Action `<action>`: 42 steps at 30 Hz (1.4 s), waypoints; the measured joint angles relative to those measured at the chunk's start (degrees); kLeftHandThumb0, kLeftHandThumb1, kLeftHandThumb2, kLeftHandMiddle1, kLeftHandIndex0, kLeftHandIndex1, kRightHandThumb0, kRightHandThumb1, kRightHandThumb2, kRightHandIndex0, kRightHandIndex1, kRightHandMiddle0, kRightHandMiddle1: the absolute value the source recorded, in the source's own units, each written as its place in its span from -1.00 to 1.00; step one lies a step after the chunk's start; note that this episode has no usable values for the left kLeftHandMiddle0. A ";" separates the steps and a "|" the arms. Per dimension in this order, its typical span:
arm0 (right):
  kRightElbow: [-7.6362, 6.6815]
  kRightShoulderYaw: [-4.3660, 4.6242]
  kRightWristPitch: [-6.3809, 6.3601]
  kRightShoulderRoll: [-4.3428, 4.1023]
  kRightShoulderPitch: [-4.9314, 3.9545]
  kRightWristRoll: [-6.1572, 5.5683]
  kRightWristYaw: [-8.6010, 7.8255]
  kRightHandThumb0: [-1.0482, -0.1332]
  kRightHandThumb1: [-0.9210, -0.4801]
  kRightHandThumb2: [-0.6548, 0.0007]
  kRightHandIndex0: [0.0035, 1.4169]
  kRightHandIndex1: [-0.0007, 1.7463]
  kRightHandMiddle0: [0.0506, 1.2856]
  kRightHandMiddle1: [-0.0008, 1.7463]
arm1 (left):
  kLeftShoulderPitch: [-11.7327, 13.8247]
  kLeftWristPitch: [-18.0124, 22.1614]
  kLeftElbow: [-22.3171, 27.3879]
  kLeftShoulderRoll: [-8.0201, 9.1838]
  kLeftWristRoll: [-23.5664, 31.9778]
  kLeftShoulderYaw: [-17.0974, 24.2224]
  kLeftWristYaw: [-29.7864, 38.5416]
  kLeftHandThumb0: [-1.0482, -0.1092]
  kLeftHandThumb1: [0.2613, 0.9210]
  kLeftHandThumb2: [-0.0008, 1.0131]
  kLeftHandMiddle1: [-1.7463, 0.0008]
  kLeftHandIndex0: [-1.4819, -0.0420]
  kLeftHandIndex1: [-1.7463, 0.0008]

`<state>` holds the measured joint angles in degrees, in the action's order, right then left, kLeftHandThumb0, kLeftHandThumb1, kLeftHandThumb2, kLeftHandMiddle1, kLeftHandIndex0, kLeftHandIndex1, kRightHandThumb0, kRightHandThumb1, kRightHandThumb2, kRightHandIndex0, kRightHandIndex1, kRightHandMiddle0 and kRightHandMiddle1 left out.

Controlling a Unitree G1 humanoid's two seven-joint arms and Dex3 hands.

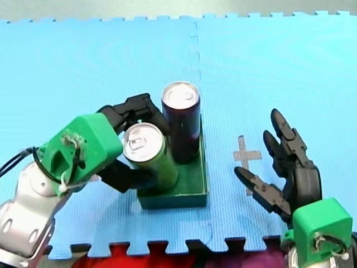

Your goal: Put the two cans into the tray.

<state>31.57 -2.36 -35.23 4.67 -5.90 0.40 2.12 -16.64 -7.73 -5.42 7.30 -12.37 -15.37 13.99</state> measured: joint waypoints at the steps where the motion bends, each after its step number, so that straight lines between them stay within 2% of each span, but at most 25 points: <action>1: -0.07 0.00 0.04 0.00 0.02 -0.02 -0.01 -0.57 -0.27 1.00 -0.46 -1.00 -0.52 -1.00 | 0.03 0.91 0.20 0.46 -0.20 -0.25 0.49 0.57 -0.16 0.07 -0.55 -0.02 -0.25; 2: -0.13 -0.01 0.08 0.00 0.05 -0.06 -0.03 -0.57 -0.27 1.00 -0.46 -1.00 -0.52 -1.00 | 0.03 1.78 0.36 0.99 -0.29 -0.52 1.38 0.55 0.01 -0.23 -0.10 -0.14 0.34; 3: -0.18 0.00 0.09 0.00 0.07 -0.10 -0.05 -0.57 -0.27 1.00 -0.46 -1.00 -0.52 -1.00 | 0.01 2.71 0.56 1.83 -0.27 -0.86 2.94 0.54 0.14 -0.42 0.24 -0.10 0.65; 4: -0.19 0.00 0.09 0.01 0.08 -0.09 -0.08 -0.56 -0.27 1.00 -0.46 -1.00 -0.52 -1.00 | -0.04 3.29 0.73 2.60 -0.16 -1.07 4.42 0.34 0.28 -0.60 0.51 0.02 0.82; 5: -0.19 0.01 0.09 0.02 0.09 -0.09 -0.10 -0.56 -0.27 1.00 -0.46 -1.00 -0.52 -1.00 | -0.20 3.61 1.07 3.76 0.01 -1.31 6.54 -0.27 0.45 -0.77 0.75 0.19 0.92; 6: -0.19 0.01 0.09 0.03 0.10 -0.07 -0.11 -0.56 -0.27 1.00 -0.46 -1.00 -0.52 -1.00 | -0.33 3.62 1.39 4.66 0.01 -1.47 7.93 -0.60 0.57 -0.84 0.85 0.28 0.96; 7: -0.19 0.02 0.09 0.03 0.11 -0.06 -0.11 -0.56 -0.27 1.00 -0.46 -1.00 -0.52 -1.00 | -0.54 3.31 2.07 5.97 -0.23 -1.66 9.84 -0.80 0.66 -0.87 0.90 0.33 0.98; 9: -0.21 0.03 0.09 0.03 0.12 -0.05 -0.11 -0.57 -0.28 0.99 -0.46 -1.00 -0.52 -1.00 | -0.90 2.21 3.76 8.32 -1.04 -2.13 12.87 -0.96 0.80 -0.89 0.95 0.40 0.99; 12: -0.32 -0.04 0.12 0.01 0.15 -0.14 -0.19 -0.57 -0.28 1.00 -0.47 -1.00 -0.52 -1.00 | -1.77 -0.84 7.11 11.90 -3.07 -3.37 17.30 -1.00 0.86 -0.91 0.98 0.50 1.00; 14: -0.33 -0.17 0.14 -0.04 0.17 -0.40 -0.33 -0.57 -0.27 1.00 -0.47 -1.00 -0.52 -1.00 | -2.47 -2.56 8.36 13.19 -3.74 -4.13 19.15 -1.00 0.89 -0.92 0.99 0.53 1.00; 22: 0.16 -0.35 -0.17 -0.07 0.17 -0.77 -0.47 -0.55 -0.25 1.00 -0.48 -1.00 -0.52 -1.00 | -3.15 -5.87 9.35 13.37 -3.92 -4.84 20.39 -1.00 1.00 -0.93 1.00 0.63 1.00; 32: 1.57 -0.52 -1.94 -0.11 -0.07 -0.84 -0.55 -0.51 -0.23 1.00 -0.48 -1.00 -0.52 -1.00 | -3.20 -9.74 10.33 12.75 -2.59 -4.82 20.60 -1.00 1.00 -0.81 1.00 0.66 1.00; 42: 1.66 -0.55 -2.09 -0.21 -0.06 -0.95 -0.89 -0.51 -0.24 0.99 -0.48 -1.00 -0.53 -1.00 | -2.80 -12.74 11.49 11.66 -1.90 -4.80 19.31 -1.00 1.00 -0.65 0.99 0.66 1.00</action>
<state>33.23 -2.91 -37.32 4.46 -5.96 -0.55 1.22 -19.44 -20.47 6.08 18.96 -14.27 -20.17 33.30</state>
